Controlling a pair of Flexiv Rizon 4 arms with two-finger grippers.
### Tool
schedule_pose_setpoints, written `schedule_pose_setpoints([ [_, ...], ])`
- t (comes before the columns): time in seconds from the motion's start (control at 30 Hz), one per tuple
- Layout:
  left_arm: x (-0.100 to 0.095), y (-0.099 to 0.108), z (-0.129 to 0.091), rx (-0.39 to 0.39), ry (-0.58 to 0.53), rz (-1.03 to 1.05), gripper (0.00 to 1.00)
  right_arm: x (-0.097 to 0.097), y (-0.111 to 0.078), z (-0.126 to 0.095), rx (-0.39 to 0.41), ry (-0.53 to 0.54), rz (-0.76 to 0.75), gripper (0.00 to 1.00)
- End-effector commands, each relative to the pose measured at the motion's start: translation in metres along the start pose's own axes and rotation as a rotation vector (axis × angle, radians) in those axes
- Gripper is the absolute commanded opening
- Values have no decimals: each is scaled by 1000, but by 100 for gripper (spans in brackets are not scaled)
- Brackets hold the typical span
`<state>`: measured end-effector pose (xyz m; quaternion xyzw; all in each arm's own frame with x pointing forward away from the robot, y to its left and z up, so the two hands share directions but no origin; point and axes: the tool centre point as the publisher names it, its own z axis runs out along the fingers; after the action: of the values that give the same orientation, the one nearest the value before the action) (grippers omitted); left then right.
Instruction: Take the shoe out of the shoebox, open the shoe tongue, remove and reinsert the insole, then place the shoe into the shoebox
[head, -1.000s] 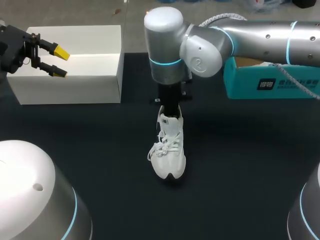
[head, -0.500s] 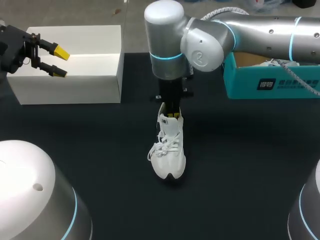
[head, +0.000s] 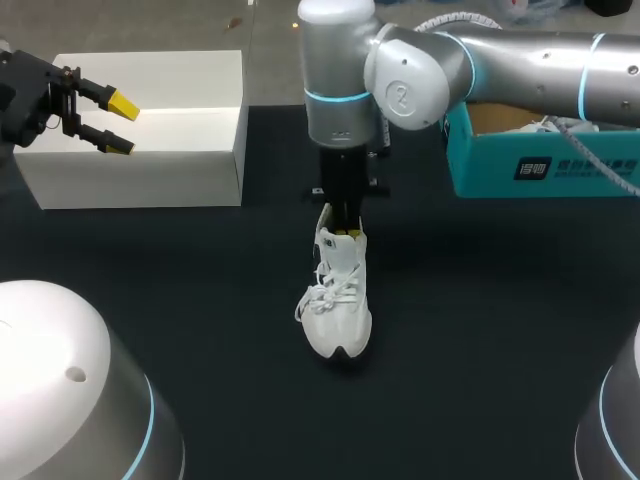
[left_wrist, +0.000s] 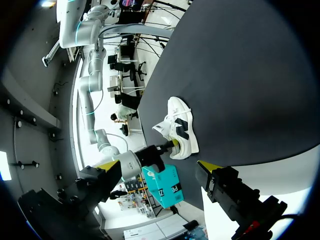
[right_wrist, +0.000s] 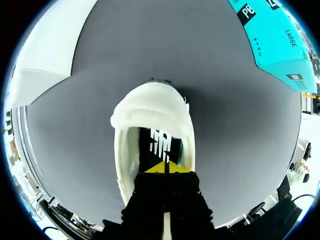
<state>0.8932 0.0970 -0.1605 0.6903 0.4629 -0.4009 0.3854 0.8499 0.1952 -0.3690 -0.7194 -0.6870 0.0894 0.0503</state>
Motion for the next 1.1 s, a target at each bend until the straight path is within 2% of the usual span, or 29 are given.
schedule_pose_setpoints([
  [0.03, 0, 0, 0, 1, 3, 1, 100, 7, 2, 8, 25, -15, 1, 0],
  [0.1, 0, 0, 0, 1, 3, 1, 100, 9, 1, 11, 40, -9, 0, 38],
  [0.17, 0, 0, 0, 1, 3, 1, 100, 11, -3, 11, 44, -9, -1, 49],
  [0.3, 0, 0, 0, 1, 3, 1, 100, 13, -6, 11, 55, -4, -5, 100],
  [0.77, 0, 0, 0, 1, 3, 1, 100, 16, -12, 12, 80, -4, -10, 100],
  [1.1, 0, 0, 0, 1, 3, 1, 100, 10, -23, -3, 51, 7, -6, 100],
])
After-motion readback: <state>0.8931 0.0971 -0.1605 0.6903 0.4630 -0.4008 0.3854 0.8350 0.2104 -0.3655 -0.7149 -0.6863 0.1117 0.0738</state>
